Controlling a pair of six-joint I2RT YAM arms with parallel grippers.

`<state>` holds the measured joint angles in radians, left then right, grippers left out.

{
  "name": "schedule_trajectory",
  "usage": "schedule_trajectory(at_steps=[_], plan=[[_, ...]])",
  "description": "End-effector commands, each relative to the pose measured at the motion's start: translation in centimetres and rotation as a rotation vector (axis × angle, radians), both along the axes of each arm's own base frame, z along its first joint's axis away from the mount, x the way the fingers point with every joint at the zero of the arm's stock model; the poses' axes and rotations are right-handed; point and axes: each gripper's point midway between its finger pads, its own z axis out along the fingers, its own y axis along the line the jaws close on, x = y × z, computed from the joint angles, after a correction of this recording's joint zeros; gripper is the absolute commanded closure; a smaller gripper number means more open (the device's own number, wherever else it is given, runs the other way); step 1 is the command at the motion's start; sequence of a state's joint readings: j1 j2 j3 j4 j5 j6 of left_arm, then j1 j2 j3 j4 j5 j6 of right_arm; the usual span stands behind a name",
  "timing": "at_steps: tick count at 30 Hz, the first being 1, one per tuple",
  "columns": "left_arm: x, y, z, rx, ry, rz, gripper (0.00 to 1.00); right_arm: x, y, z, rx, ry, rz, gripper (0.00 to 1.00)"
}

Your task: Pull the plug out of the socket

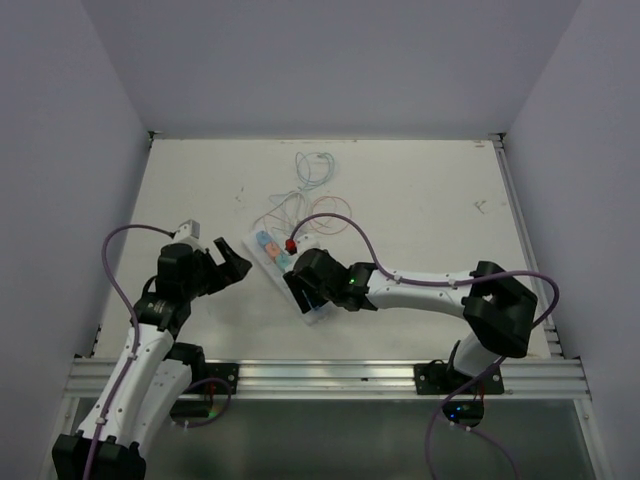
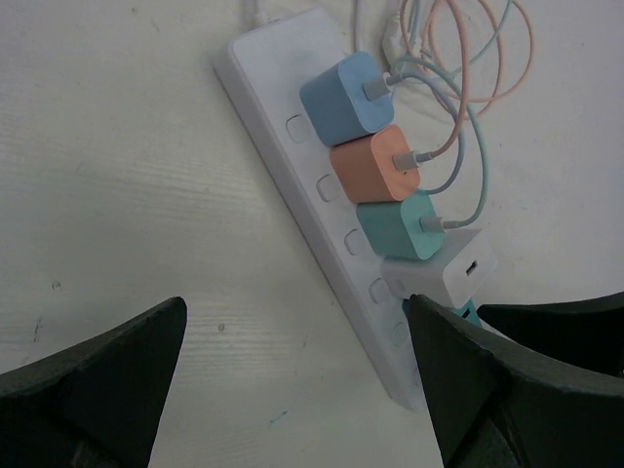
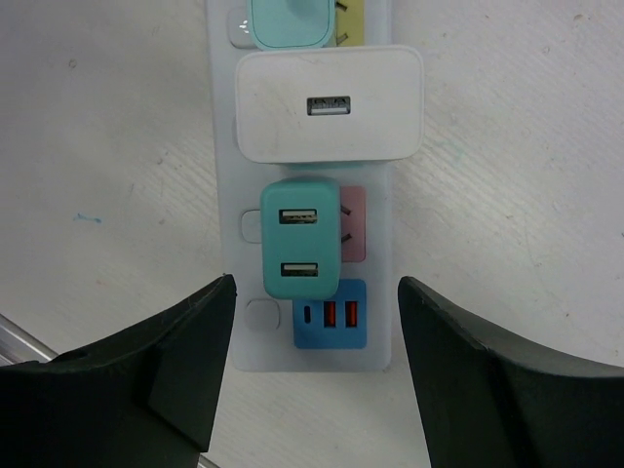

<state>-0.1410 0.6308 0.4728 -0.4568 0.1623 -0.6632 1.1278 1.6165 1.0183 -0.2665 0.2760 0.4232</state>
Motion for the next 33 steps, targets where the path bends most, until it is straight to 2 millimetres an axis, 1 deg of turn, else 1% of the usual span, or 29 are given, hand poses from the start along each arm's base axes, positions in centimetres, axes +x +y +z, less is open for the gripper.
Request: schedule_trajectory(at_steps=[1,6,7,9,10,12,15,18,19,23,27,33], plan=[[0.2,-0.8,-0.1,-0.039,-0.017,-0.021,0.0,1.2,2.0,1.8,0.052,-0.058,0.0,0.29],[0.0,-1.5,-1.7,-0.08,0.014,-0.038,0.0,0.8,2.2,1.3,0.055,-0.035,0.01,0.28],[-0.1,-1.6,-1.9,-0.083,0.021,-0.04,0.0,0.7,1.9,1.0,0.045,-0.029,0.009,0.28],[-0.1,-1.7,-2.3,-0.09,0.028,-0.042,0.0,0.5,1.5,0.9,0.041,-0.026,0.004,0.23],[-0.1,-1.7,-2.3,-0.091,0.03,-0.041,0.0,0.3,1.0,0.3,0.023,-0.015,0.002,0.22],[0.0,-1.7,-2.3,-0.094,0.028,-0.04,0.0,-0.1,0.6,-0.2,0.015,0.003,-0.001,0.16],[0.0,-1.8,-2.5,-0.103,0.03,-0.035,0.0,-1.1,0.1,-1.5,0.004,0.037,0.003,0.11],[-0.2,-2.0,-2.8,-0.118,0.042,-0.036,0.01,-1.8,0.0,-2.1,-0.011,0.038,0.01,0.08],[-0.2,-2.0,-2.9,-0.12,0.046,-0.035,0.0,-2.0,-0.1,-2.4,-0.026,0.042,0.014,0.08],[-0.1,-2.2,-3.0,-0.142,0.049,-0.028,0.01,-2.6,0.1,-2.8,-0.04,0.037,0.022,0.08],[-0.2,-2.3,-3.2,-0.154,0.056,-0.018,0.01,-2.2,-0.1,-3.3,-0.062,0.03,-0.001,0.1],[-0.5,-2.5,-3.7,-0.179,0.07,-0.016,0.01,-2.1,-1.0,-4.8,-0.103,0.039,-0.045,0.11]])
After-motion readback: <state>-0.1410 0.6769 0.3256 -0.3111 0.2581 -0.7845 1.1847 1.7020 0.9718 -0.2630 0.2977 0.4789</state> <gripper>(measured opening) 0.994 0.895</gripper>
